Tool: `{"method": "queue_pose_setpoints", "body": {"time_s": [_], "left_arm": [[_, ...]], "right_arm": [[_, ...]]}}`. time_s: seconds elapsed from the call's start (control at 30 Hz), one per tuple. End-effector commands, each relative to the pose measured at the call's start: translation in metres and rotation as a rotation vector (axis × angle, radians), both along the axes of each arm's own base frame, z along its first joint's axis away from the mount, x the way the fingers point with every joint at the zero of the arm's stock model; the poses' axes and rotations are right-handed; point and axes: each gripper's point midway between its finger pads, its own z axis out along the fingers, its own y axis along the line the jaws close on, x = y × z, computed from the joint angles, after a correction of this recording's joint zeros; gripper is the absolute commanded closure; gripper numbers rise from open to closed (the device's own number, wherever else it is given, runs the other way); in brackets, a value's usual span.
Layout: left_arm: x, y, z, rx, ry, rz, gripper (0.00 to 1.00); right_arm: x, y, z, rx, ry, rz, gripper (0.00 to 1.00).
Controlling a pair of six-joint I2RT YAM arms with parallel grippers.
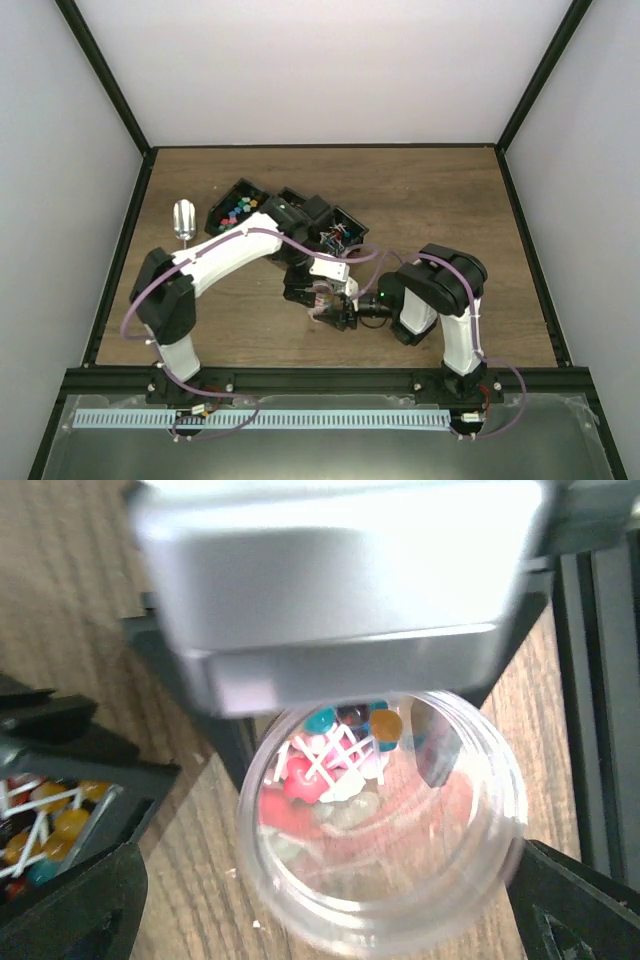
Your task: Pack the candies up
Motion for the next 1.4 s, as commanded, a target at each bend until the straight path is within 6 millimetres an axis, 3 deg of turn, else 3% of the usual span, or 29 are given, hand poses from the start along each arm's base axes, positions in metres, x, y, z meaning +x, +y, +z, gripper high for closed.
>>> {"method": "queue_pose_setpoints", "body": {"time_s": [0.0,0.1,0.23,0.3,0.43,0.6,0.73,0.8,0.87,1.07,1.23,1.37], "left_arm": [[-0.003,-0.006,0.045,-0.159,-0.026,0.110,0.00],[-0.015,-0.005,0.055,-0.195,0.015,0.213,0.00],[-0.019,0.001,0.049,-0.168,0.060,0.331,0.00],[-0.007,0.001,0.055,-0.216,0.061,0.424,0.00],[0.039,0.011,0.082,-0.404,0.053,0.664,0.00],[0.055,0.037,0.091,-0.545,-0.063,0.728,0.00],[0.062,0.051,0.079,-0.617,-0.056,0.811,0.00],[0.058,0.051,0.069,-0.638,0.012,0.843,0.00],[0.043,0.046,0.066,-0.679,0.051,0.770,0.00],[0.004,0.044,0.043,-0.792,-0.021,0.539,0.00],[0.018,0.041,0.034,-0.883,-0.015,0.735,0.00],[-0.006,0.038,0.021,-0.899,-0.001,0.771,0.00]], "right_arm": [[-0.007,-0.001,0.066,0.223,-0.284,0.025,0.28],[-0.004,0.000,0.068,0.228,-0.277,0.011,0.17],[-0.006,-0.002,0.074,0.239,-0.279,0.011,0.09],[-0.009,-0.008,0.080,0.246,-0.284,0.011,0.05],[-0.022,-0.026,0.090,0.237,-0.293,0.033,0.00],[-0.026,-0.040,0.089,0.174,-0.255,0.060,0.00],[-0.018,-0.048,0.085,0.070,-0.226,0.089,0.00],[-0.021,-0.054,0.091,0.037,-0.275,0.129,0.00],[-0.026,-0.057,0.094,-0.006,-0.288,0.176,0.01],[-0.023,-0.053,0.123,-0.095,-0.210,0.278,0.01],[-0.007,-0.052,0.135,-0.145,-0.190,0.252,0.01],[-0.001,-0.051,0.139,-0.165,-0.194,0.249,0.01]]}}
